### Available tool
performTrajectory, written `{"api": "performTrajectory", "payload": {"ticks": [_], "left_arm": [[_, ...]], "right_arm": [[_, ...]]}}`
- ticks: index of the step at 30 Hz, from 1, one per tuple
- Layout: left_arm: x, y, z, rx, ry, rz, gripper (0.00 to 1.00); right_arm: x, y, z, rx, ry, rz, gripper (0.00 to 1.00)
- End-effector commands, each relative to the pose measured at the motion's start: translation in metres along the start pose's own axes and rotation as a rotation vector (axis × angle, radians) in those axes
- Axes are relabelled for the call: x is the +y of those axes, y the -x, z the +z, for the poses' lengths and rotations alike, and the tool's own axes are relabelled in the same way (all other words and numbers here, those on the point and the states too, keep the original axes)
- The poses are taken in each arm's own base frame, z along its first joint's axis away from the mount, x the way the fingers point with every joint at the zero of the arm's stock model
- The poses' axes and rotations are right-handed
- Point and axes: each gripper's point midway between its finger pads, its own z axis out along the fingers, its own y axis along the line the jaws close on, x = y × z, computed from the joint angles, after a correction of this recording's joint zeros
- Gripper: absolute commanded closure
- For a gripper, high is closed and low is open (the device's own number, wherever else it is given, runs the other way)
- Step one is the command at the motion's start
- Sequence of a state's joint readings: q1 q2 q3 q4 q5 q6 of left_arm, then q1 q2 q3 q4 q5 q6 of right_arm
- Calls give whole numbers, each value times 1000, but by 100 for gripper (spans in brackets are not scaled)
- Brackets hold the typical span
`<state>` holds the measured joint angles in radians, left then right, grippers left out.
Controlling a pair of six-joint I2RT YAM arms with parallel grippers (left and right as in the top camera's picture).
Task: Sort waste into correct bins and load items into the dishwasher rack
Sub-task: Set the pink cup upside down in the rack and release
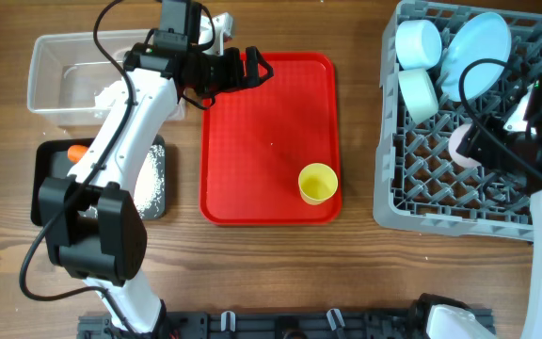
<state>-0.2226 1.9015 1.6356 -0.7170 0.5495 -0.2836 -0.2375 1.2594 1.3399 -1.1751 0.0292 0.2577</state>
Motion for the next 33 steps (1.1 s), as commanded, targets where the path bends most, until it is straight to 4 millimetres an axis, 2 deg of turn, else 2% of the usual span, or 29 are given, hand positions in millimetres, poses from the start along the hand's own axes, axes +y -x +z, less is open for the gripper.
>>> {"api": "performTrajectory", "payload": {"ticks": [1,8,16,28,33], "left_arm": [[-6,5,-5,-20,0,22,0],[-6,5,-5,-20,0,22,0],[-6,5,-5,-20,0,22,0],[-6,5,-5,-20,0,22,0],[-6,5,-5,-20,0,22,0]], "right_arm": [[-10,7,9,8,-68,7,49],[-10,6,52,119,-103,-5,49],[-9,4,86,186,-120,-5,49],[-13,-17,93,266,-138,22,49],[-13,-18,94,268,-138,22,49]]}}
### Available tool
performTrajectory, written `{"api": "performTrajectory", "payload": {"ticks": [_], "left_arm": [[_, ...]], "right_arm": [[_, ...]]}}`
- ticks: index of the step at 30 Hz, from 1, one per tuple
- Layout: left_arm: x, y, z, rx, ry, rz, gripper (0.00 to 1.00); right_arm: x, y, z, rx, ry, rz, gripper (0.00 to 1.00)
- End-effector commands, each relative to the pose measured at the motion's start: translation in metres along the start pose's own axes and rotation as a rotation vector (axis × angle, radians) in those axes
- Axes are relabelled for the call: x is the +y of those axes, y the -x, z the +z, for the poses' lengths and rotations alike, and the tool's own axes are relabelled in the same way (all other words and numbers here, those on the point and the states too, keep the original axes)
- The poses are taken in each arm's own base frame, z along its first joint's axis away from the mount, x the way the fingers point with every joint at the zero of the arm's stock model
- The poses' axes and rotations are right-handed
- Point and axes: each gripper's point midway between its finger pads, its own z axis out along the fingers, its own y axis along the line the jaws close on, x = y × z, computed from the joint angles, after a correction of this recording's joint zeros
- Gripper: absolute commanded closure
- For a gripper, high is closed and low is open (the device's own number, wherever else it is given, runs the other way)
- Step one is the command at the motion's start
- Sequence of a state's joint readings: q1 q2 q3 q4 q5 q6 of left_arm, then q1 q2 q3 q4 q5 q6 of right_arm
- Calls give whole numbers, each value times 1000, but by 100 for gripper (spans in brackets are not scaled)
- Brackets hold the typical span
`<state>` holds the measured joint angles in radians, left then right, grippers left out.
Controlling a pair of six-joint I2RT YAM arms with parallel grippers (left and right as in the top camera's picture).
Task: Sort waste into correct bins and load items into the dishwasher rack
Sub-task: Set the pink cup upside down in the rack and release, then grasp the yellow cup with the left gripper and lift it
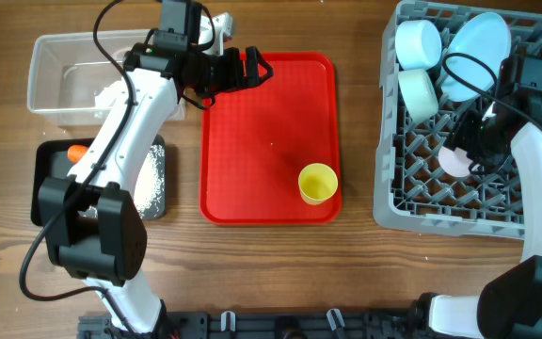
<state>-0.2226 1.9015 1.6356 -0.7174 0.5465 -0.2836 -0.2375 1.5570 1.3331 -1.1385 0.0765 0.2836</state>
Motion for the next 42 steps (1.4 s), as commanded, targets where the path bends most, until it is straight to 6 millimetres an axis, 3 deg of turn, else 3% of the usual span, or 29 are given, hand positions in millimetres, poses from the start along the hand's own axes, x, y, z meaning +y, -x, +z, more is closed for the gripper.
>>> {"api": "performTrajectory", "payload": {"ticks": [1,6,14,22,25,31,34,38,42], "left_arm": [[-6,5,-5,-19,-3,22,0],[-6,5,-5,-19,-3,22,0],[-6,5,-5,-19,-3,22,0],[-6,5,-5,-19,-3,22,0],[-6,5,-5,-19,-3,22,0],[-6,5,-5,-19,-3,22,0],[-7,5,-5,-18,-8,18,0],[-11,-3,-5,18,-34,-22,0],[-13,-5,-5,28,-44,-30,0]], "right_arm": [[-3,-5,8,24,-16,11,49],[3,-7,15,47,-13,-4,49],[31,-17,34,98,-28,-81,49],[33,-18,35,106,-23,-81,48],[38,-16,18,81,24,-84,44],[74,-9,-57,-68,299,-225,21],[73,-16,-82,-115,339,-246,18],[68,-24,-97,-143,344,-270,15],[68,-25,-98,-148,345,-286,14]]}}
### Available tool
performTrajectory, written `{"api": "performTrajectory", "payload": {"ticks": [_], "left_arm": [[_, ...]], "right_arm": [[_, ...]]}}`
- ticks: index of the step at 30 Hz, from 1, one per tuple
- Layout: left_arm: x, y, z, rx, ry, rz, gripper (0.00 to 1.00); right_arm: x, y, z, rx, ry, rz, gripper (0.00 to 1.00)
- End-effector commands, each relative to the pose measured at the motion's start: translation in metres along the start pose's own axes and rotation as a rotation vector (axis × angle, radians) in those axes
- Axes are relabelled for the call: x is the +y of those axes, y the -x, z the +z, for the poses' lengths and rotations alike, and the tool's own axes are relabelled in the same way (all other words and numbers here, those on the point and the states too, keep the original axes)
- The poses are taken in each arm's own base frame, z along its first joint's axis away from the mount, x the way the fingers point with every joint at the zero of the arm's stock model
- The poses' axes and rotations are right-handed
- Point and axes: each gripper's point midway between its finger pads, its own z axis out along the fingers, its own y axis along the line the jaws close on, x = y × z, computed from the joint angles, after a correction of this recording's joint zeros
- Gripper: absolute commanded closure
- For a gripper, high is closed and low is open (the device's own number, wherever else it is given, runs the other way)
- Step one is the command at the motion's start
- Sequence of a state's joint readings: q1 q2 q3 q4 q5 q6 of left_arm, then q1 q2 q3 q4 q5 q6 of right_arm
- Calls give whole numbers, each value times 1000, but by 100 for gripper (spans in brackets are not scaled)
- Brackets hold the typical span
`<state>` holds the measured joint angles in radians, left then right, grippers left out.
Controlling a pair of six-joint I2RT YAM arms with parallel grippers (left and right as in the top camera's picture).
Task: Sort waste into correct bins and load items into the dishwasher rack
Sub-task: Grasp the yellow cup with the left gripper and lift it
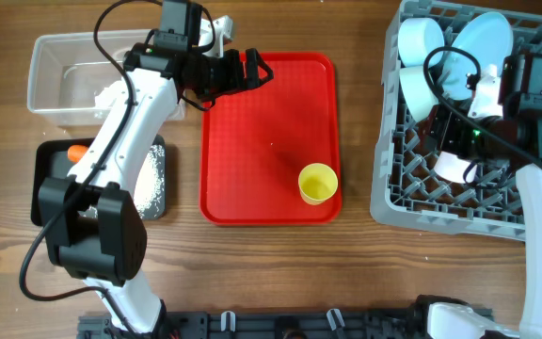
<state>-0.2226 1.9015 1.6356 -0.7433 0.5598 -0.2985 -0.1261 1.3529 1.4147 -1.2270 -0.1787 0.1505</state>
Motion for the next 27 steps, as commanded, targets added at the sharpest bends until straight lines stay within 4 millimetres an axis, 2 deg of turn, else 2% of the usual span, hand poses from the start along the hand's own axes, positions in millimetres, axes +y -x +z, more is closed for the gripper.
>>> {"api": "performTrajectory", "payload": {"ticks": [1,4,6,10,13,15,19,23,27], "left_arm": [[-17,-2,-5,16,-64,-3,0],[-29,-16,-6,77,-132,18,4],[-31,-41,-2,162,-118,66,9],[-22,-97,11,326,113,138,9],[-41,-129,28,373,222,278,9],[-48,-140,35,371,286,337,12],[-39,-151,44,321,472,365,14],[-22,-167,59,353,501,329,18],[-6,-178,78,372,506,305,30]], "right_arm": [[6,3,-6,-18,29,-46,12],[6,3,-6,-19,28,-49,11],[5,4,-6,-19,28,-60,11],[6,5,-6,-26,28,-82,10],[6,5,-6,-26,28,-84,10],[5,4,-6,-21,27,-83,10],[5,1,-6,-8,26,-80,10],[5,0,-6,-4,26,-79,9],[5,-1,-5,0,25,-77,9]]}}
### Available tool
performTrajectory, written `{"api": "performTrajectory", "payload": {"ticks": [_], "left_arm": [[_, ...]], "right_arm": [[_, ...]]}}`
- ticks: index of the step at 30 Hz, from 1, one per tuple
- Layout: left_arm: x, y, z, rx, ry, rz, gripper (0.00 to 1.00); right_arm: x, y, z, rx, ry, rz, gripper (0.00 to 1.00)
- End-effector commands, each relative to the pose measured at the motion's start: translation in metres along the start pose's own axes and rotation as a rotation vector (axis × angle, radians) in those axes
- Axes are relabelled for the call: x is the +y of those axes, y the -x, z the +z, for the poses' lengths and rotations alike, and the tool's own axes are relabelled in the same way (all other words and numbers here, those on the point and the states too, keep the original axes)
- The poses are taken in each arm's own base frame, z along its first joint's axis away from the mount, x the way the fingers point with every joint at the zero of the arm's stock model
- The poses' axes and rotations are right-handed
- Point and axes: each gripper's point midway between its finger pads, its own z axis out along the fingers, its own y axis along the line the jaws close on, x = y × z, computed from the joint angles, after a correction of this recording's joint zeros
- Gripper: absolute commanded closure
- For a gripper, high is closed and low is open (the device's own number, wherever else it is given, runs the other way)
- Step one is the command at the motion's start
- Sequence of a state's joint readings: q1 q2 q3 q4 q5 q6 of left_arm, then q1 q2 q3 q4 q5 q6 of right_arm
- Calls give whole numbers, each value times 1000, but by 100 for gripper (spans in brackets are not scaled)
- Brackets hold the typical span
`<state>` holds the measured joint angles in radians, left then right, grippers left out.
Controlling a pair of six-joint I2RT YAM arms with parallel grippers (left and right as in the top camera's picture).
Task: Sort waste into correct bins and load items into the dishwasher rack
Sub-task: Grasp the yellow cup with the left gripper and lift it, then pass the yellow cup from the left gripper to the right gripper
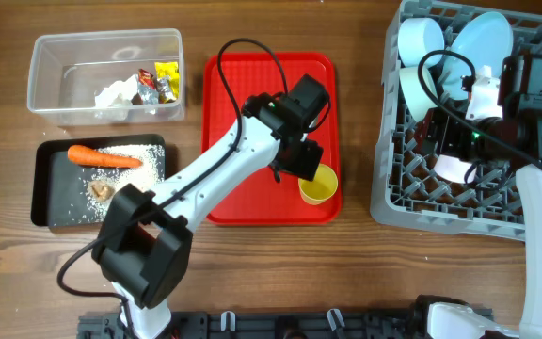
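A yellow cup [320, 186] stands upright at the near right of the red tray [252, 113]. My left gripper [301, 162] reaches across the tray and sits at the cup's upper-left rim, apparently open; its fingers hide part of the rim. In the grey dishwasher rack [393, 202], my right gripper [445, 141] is low among the tines, shut on a pale pink cup [453, 169] that rests in the rack's left-middle part.
A clear bin [55, 56] at the far left holds wrappers [153, 85] and white scraps. Below it, a black tray [45, 188] carries a carrot [102, 156] and rice. The rack's back holds white bowls [417, 38] and a light blue plate [483, 38].
My left arm has swung from the far left corner of the red tray down to the yellow cup, uncovering the clear bin and black tray. The right gripper and pink cup have not moved.
My left gripper stayed open at the tray's far left corner through all earlier moments. Meanwhile my right gripper carried the pink cup from the rack's middle leftward and lower into the rack. Now the left gripper is at the yellow cup.
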<state>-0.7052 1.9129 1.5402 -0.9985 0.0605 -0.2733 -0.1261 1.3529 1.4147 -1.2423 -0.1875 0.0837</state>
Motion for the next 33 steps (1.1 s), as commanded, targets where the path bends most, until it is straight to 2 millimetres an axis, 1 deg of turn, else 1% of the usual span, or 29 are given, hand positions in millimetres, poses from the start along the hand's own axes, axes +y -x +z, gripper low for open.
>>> {"api": "performTrajectory", "payload": {"ticks": [1,3,5,6,7,10,12,14,15,16,19,21,22,24,25,27,28,31,33], "left_arm": [[10,-11,31,52,41,-45,35],[10,-11,36,56,44,-61,51],[9,-9,37,49,41,-60,65],[9,-8,37,46,40,-60,79],[9,-8,37,47,41,-60,96],[10,-9,33,49,41,-69,96],[8,-7,17,50,-8,-110,96],[7,0,-2,37,-96,-134,96],[6,5,-15,23,-165,-158,96],[7,14,-34,-7,-264,-166,96],[8,31,-78,-64,-546,-204,96],[13,44,-115,-113,-802,-199,96],[15,47,-126,-127,-875,-203,96],[23,53,-142,-158,-972,-208,96],[26,56,-154,-179,-1037,-196,96],[23,58,-174,-209,-1152,-147,96],[19,59,-184,-222,-1202,-111,96],[11,56,-195,-222,-1272,-61,96],[8,55,-199,-222,-1296,-43,96]], "right_arm": [[3,3,-5,-16,18,-13,9],[3,3,-5,-16,17,-8,9],[3,3,-5,-14,17,-6,9],[3,3,-5,-13,17,-6,9],[3,3,-5,-13,17,-6,9],[3,3,-5,-13,17,-6,9],[5,2,-5,-12,27,-6,9],[15,4,-5,-15,83,-10,9],[25,6,-6,-24,145,-25,9],[41,10,-6,-42,237,-59,9],[73,16,-8,-76,444,-99,9],[90,18,-10,-100,571,-121,9],[97,19,-11,-110,623,-132,9],[110,20,-13,-131,734,-159,9],[117,20,-16,-146,797,-178,5],[136,21,-26,-196,971,-254,0],[141,20,-29,-215,1023,-285,0],[152,22,-32,-232,1124,-322,0],[161,21,-32,-227,1189,-350,0]]}}
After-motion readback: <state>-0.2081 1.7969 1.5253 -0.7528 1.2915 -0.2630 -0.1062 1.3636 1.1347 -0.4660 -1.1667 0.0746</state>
